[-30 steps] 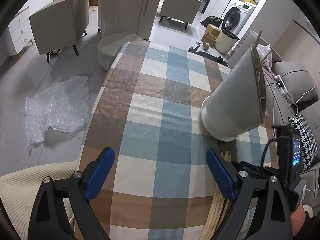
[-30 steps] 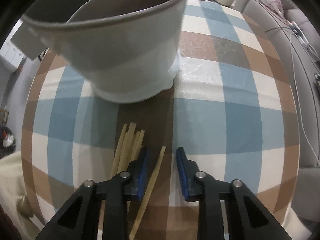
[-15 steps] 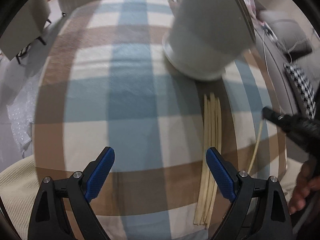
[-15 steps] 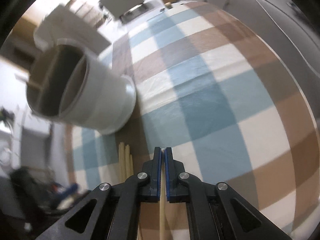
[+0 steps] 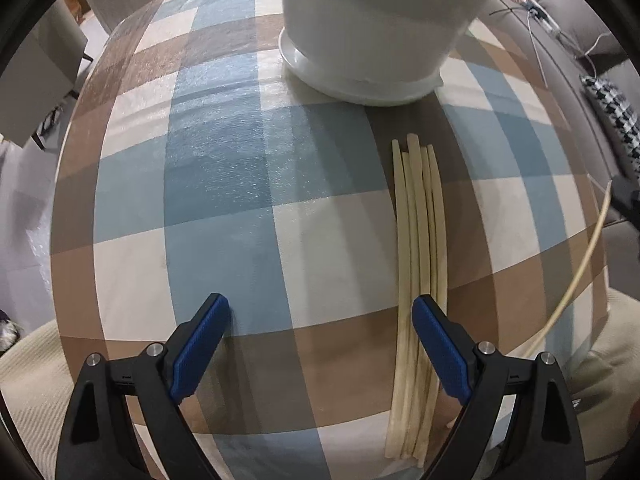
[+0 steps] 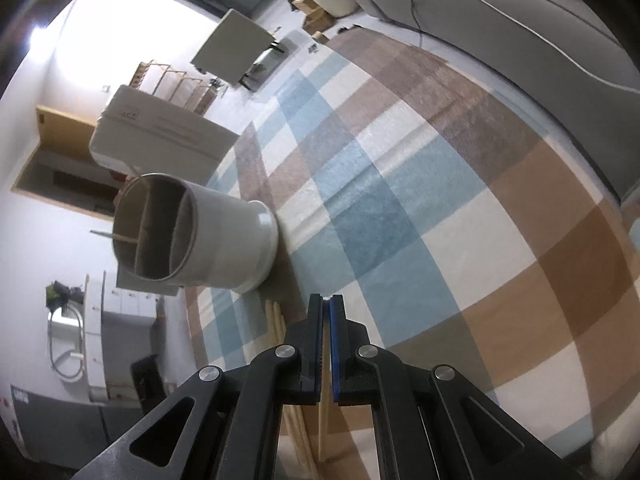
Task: Organize utensils
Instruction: 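Close the left tool on a chopstick while the right tool holds its chopstick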
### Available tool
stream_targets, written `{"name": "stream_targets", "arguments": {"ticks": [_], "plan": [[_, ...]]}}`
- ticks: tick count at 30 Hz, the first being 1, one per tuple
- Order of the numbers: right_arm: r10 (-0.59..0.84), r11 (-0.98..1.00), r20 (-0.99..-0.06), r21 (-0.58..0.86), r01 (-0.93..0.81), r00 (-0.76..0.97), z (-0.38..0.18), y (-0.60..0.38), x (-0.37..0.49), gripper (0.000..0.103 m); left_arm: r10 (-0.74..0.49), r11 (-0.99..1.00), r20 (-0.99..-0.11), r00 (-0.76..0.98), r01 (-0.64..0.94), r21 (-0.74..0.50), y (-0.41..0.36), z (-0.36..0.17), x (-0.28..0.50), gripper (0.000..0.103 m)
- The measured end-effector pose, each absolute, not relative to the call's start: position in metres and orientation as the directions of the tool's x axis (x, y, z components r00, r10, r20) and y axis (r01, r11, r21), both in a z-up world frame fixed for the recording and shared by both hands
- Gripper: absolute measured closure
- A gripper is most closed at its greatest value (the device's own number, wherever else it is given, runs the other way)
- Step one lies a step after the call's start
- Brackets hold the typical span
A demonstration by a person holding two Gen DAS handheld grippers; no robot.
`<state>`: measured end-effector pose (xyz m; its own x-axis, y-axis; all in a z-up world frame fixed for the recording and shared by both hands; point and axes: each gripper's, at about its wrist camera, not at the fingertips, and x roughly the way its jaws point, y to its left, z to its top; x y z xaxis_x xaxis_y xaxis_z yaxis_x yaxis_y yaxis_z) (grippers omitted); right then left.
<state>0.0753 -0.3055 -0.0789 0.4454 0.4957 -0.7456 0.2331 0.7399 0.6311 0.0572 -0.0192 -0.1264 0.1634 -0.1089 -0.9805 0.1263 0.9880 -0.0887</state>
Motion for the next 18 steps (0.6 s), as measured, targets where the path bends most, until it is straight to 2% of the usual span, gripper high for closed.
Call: {"name": "stream_targets", "arguments": {"ticks": [18], "plan": [[0.525,0.740,-0.702,0.656,0.148,0.482,-0.064,-0.312,0.077,0.101,-0.017,0.994,-0.985,0.171,0.110,0.002,-0.030,-0.126,0.069,0.013]]}}
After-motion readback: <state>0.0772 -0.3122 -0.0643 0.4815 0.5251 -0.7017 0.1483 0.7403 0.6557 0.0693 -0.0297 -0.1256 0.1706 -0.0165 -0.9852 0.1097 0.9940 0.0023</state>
